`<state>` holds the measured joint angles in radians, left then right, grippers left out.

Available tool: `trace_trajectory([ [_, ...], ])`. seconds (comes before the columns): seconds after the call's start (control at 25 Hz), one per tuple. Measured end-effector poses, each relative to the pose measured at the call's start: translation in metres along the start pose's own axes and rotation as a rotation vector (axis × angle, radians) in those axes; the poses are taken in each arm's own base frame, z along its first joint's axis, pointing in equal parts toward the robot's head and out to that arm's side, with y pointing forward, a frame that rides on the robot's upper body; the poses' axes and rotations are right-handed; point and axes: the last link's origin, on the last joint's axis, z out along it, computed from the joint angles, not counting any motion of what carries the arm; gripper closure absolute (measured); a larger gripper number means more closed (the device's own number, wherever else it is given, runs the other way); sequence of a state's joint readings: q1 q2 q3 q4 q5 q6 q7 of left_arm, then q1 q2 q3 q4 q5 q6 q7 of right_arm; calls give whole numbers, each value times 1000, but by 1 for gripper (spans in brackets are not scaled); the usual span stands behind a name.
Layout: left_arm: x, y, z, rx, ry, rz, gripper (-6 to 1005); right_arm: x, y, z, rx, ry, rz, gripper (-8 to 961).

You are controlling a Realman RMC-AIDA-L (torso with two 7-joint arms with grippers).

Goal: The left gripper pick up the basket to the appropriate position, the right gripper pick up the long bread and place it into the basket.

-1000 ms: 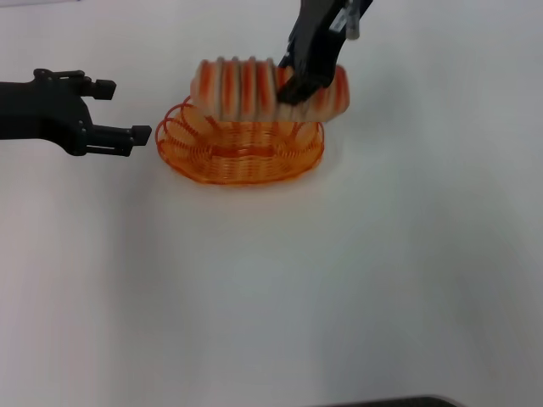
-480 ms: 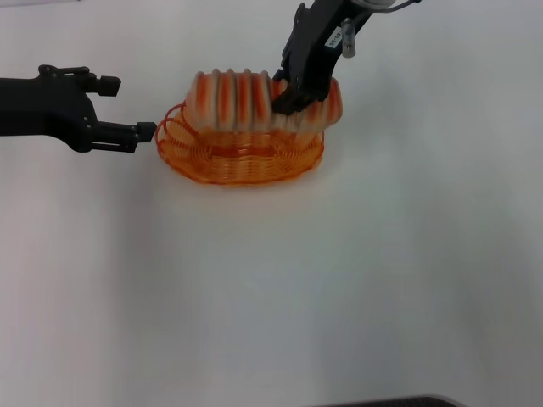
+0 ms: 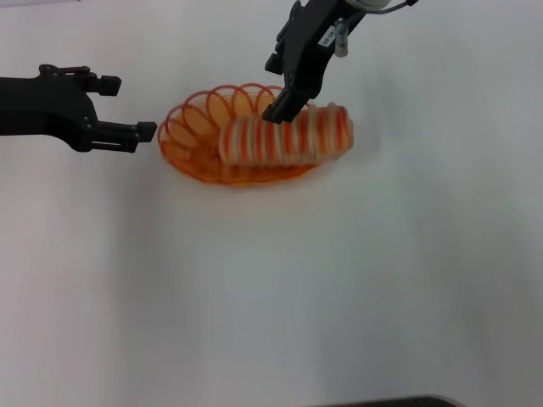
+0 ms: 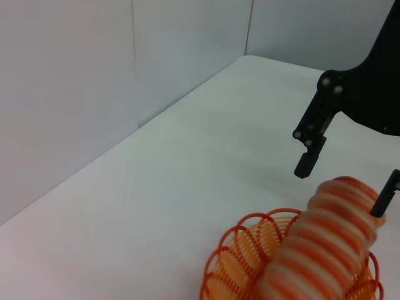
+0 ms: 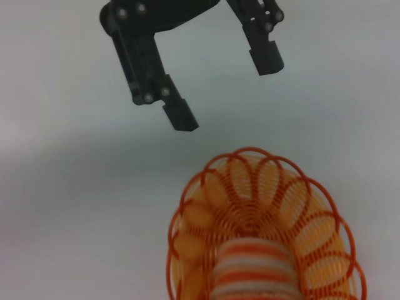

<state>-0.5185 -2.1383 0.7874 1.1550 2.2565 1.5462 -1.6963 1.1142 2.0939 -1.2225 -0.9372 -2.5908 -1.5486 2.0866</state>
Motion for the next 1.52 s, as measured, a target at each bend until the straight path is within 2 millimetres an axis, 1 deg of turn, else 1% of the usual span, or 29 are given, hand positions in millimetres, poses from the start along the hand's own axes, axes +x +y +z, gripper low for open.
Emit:
trace_trajectory([
  [0.12, 0, 0, 0, 1, 0, 1, 122, 5, -3, 3, 17, -18, 18, 225],
  [0.2, 0, 0, 0, 1, 0, 1, 122, 9, -4, 4, 23, -45, 32, 226],
  [0.28, 0, 0, 0, 1, 0, 0, 122, 14, -4, 2, 19, -115, 51, 227],
  [0.4, 0, 0, 0, 3, 0, 0, 122, 22, -6, -6, 5, -243, 75, 227],
  [0.48, 0, 0, 0, 1, 0, 0, 123, 32, -6, -14, -16, -324, 94, 227],
  [0.6, -1, 0, 0, 1, -2, -2, 123, 59, -5, -24, -33, -415, 139, 227],
  [0.64, -1, 0, 0, 1, -2, -2, 122, 79, -4, -26, -30, -450, 169, 226],
  [0.68, -5, -1, 2, 1, -5, -11, 122, 79, -4, -26, -30, -450, 169, 226],
  [0.84, -9, -1, 4, -10, -14, -26, 121, 128, 11, -19, -31, -499, 241, 226],
  [1.04, -12, -1, 5, 1, -5, -48, 122, 177, 30, -13, 11, -569, 351, 226],
  [1.16, -13, 0, 6, 0, 0, -60, 122, 196, 42, -9, 44, -620, 377, 227],
  [1.28, -16, 1, 8, -4, -1, -72, 122, 211, 52, -3, 70, -621, 401, 227],
  [1.52, -24, 3, 9, -12, -11, -95, 123, 223, 64, 5, 55, -603, 423, 226],
])
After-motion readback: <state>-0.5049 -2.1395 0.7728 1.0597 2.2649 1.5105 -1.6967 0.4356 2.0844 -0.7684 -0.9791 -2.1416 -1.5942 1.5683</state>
